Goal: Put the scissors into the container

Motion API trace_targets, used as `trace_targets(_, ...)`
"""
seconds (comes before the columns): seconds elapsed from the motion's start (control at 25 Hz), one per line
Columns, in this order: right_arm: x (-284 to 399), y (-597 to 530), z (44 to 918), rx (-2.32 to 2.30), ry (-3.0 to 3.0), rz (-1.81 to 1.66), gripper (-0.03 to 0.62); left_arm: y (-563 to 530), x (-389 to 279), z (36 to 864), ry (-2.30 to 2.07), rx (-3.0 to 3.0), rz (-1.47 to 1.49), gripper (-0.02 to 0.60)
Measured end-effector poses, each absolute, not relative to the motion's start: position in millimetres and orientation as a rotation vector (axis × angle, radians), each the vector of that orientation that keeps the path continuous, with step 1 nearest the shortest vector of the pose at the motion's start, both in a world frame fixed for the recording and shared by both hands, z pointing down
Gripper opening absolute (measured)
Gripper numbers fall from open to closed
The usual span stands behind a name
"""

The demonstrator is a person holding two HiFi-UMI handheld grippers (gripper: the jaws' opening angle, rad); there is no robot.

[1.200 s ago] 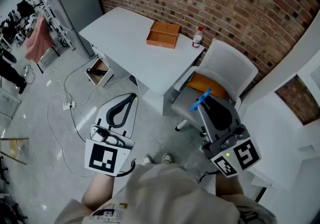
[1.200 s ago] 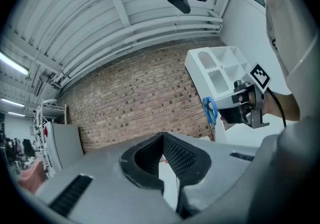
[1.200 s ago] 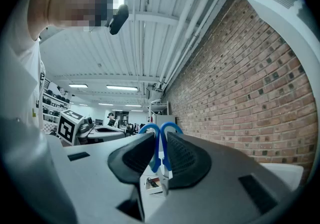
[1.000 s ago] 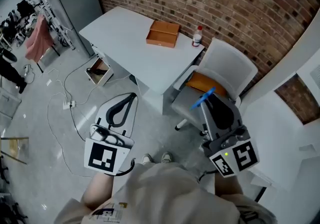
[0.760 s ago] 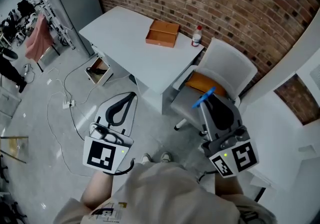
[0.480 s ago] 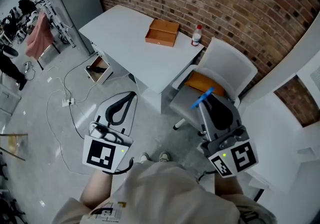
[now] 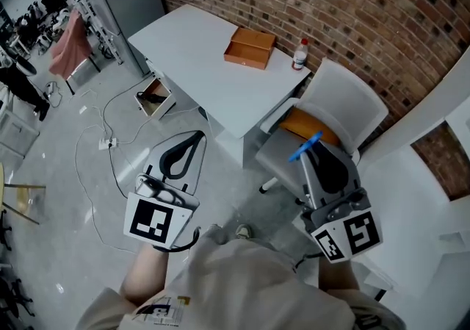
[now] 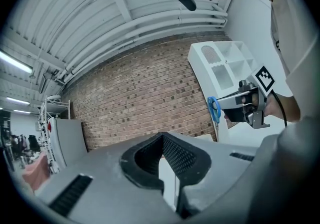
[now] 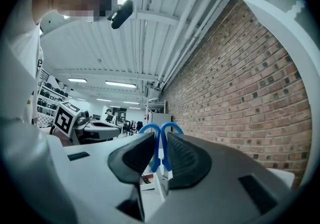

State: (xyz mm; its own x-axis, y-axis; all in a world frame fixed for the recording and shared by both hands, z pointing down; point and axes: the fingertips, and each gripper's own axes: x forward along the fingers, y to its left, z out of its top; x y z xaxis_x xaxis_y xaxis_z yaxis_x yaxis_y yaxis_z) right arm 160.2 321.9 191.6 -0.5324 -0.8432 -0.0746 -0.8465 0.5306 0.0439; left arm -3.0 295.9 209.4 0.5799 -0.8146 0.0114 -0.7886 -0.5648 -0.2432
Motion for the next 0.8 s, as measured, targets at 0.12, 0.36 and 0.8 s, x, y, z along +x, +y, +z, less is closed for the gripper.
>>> trace_targets(0.12, 162.5, 321.6, 197.1, -1.488, 2.702, 0.107, 0.077, 296.4, -2.0, 213.5, 1.341, -2.587, -0.190, 0.008)
trace_targets(0.36, 174.0, 310.6, 200.8, -1.516, 2.697, 0.134, 0.077, 286.8, 8.0, 218.1, 1.341, -2.590, -0.179, 0.008)
trace_targets(0.8, 167.1, 266.1, 206.4, -1.506, 2.700, 0.160, 0.077, 246.0, 1.4, 226.7, 1.349, -2.584, -0.154, 0.008)
